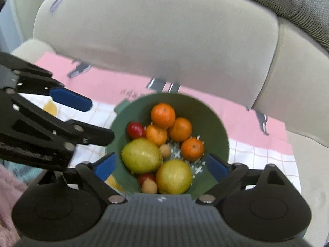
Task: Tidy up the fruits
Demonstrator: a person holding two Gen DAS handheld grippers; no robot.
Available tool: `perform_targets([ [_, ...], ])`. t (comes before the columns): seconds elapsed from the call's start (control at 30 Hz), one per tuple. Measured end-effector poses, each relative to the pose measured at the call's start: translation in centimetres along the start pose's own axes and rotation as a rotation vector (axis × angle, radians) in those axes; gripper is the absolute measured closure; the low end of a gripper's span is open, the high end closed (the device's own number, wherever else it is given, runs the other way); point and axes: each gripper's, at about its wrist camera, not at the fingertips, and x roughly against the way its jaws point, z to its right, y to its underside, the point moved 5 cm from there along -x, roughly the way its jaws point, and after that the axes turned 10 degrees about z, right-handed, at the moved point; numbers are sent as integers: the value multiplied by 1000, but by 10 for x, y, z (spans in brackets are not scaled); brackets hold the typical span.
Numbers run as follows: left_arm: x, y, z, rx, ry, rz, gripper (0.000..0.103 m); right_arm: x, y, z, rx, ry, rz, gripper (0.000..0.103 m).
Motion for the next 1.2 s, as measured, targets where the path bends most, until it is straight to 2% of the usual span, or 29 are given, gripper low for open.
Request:
perform_targets([
  [0.23,50,-26,-2,-40,-39,192,19,27,-23,-4,-44,2,79,4],
  [0.33,69,-31,0,-78,-61,271,17,40,-30,-8,-55,13,129,4],
  [0.43,85,-32,4,-122,-114,353,9,52,-33,-15,-54,19,173,4],
  [0.57,102,-27,5,-159,-181,443,8,61,-28,-21,-68,25,221,4],
  [0.77,117,-11,4,-140,-263,510,8,64,-10,-25,-148,20,248,4],
  [0.9,116,2,0,-92,-251,487,8,56,6,-30,-161,42,203,4],
  [1.03,114,16,0,-79,-282,472,8,51,24,-35,-183,60,178,4],
  [1.2,110,28,-7,10,-318,460,8,53,38,-43,-156,90,181,4],
])
